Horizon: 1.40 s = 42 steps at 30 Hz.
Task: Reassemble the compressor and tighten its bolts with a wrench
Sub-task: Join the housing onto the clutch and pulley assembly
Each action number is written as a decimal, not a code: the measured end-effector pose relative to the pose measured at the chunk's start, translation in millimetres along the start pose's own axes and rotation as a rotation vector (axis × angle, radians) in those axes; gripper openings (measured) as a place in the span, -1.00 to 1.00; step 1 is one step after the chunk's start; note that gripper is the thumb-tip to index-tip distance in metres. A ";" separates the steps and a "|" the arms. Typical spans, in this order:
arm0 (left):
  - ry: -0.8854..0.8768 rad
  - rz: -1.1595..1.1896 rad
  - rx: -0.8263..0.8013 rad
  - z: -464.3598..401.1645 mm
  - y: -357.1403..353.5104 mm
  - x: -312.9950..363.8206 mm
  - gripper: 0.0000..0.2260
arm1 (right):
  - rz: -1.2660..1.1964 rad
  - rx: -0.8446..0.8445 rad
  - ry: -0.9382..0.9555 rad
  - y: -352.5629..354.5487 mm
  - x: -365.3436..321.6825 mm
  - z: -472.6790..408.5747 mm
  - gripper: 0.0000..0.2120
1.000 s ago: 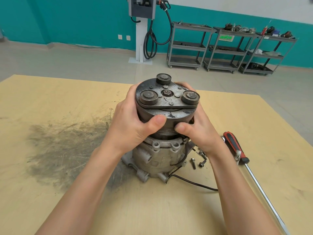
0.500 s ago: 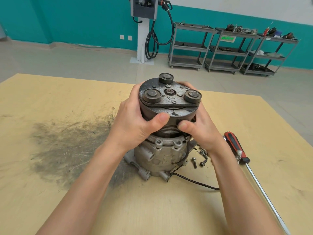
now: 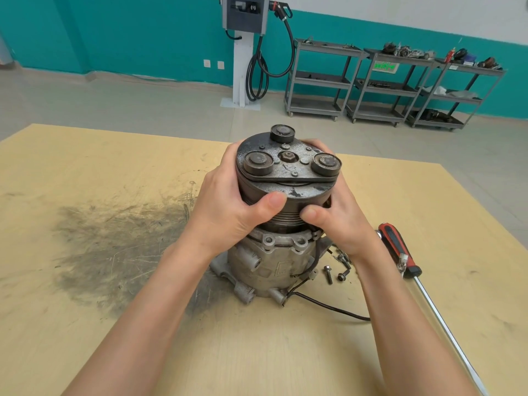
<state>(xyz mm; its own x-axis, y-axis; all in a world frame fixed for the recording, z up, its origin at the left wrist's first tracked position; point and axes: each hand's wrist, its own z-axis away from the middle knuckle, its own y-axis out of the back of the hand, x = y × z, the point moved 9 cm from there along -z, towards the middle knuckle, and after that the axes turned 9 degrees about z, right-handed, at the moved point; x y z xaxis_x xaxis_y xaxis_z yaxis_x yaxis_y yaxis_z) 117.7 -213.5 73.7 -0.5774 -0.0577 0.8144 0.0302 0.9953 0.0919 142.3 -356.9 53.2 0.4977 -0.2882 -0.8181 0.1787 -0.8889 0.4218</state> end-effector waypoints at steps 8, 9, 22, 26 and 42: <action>0.101 0.025 -0.173 -4.4 1.4 -10.5 -0.05 | 0.006 -0.004 -0.003 -0.3 2.4 -0.7 0.16; 0.143 0.057 -0.203 -4.8 6.0 -13.5 -0.03 | 0.001 -0.010 -0.002 -0.4 3.0 -1.3 0.16; 0.387 0.019 -0.364 28.8 33.4 -54.3 -0.33 | -0.062 -0.052 0.000 -3.8 -2.6 -4.5 0.17; 0.394 0.034 -0.359 33.1 31.0 -57.5 -0.30 | -0.062 -0.062 0.001 -5.4 -3.8 -4.1 0.18; 0.375 0.225 -0.050 41.8 38.7 -53.5 -0.44 | -0.024 -0.066 0.038 -2.9 -6.6 -4.1 0.16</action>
<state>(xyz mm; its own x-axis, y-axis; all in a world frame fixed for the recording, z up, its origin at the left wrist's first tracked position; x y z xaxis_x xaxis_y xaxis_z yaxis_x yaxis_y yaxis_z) 115.7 -168.6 9.8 -0.2159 0.1265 0.9682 0.1656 0.9820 -0.0914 142.0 -350.9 58.9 0.5239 -0.2524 -0.8135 0.2459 -0.8696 0.4282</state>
